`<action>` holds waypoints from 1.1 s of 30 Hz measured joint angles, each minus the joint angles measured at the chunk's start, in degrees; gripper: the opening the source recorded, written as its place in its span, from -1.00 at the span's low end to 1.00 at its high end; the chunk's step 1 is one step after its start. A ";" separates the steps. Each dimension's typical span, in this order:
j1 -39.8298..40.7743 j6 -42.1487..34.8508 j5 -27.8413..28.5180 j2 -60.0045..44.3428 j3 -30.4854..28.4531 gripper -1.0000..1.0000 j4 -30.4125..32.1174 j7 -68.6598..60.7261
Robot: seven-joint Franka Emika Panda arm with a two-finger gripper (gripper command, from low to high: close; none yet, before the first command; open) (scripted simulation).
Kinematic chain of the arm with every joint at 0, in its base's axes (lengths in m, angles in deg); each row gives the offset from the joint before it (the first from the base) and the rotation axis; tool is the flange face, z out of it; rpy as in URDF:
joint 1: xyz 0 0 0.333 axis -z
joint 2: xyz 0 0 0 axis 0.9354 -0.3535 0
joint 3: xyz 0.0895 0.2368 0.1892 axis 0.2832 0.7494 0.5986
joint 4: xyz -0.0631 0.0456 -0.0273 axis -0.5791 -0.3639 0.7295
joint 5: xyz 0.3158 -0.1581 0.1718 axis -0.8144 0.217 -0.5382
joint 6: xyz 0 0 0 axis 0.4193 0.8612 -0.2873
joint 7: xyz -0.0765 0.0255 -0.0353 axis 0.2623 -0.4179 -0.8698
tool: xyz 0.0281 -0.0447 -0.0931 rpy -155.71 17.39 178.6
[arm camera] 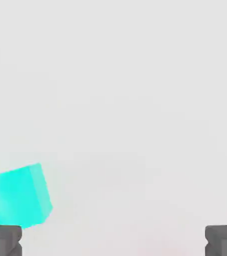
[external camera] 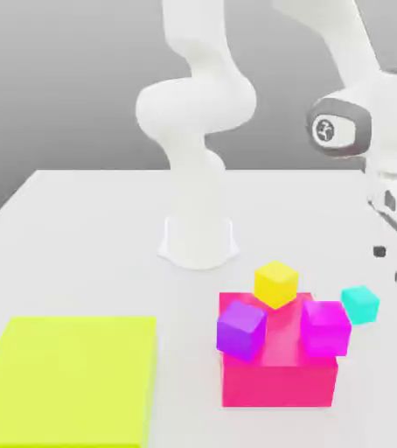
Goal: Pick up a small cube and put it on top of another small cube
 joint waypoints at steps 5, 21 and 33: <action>-3.80 7.98 8.15 -10.42 -5.65 0.00 -0.74 4.15; -3.16 3.43 2.92 -4.71 -3.72 -1.00 0.46 0.30; -9.45 9.36 29.84 -11.34 -12.93 -1.00 -9.19 -5.20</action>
